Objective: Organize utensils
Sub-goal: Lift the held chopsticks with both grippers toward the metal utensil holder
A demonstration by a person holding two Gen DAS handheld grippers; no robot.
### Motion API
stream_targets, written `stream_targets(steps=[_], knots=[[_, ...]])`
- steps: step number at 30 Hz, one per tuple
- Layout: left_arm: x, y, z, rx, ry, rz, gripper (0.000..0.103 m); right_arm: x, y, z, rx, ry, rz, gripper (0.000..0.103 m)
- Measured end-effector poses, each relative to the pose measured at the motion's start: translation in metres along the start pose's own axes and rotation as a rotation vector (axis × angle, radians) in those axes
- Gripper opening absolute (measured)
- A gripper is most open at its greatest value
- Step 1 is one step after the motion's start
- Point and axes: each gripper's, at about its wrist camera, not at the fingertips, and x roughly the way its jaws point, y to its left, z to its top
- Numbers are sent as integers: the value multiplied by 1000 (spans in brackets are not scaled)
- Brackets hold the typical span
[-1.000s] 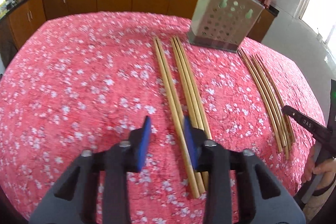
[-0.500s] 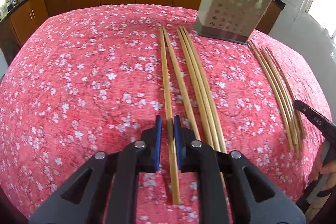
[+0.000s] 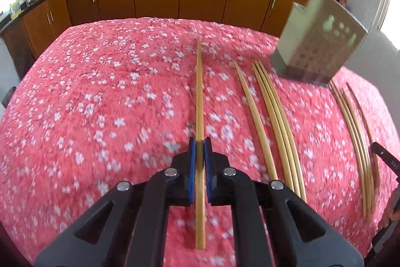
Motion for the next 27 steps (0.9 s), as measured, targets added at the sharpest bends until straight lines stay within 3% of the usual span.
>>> stream_targets(steps=[9,23,27], knots=[[-15,2,-17,10,-7,-45,9,0,0,-6,-21,-13,-14,8],[-26,-3,-33,38,-19,-11,8,-16,-6,-22,-30,-10,6,8],[-41,-1,-26,40,-39,-7,8,-42,-12,-17,-2,-76,25,8]])
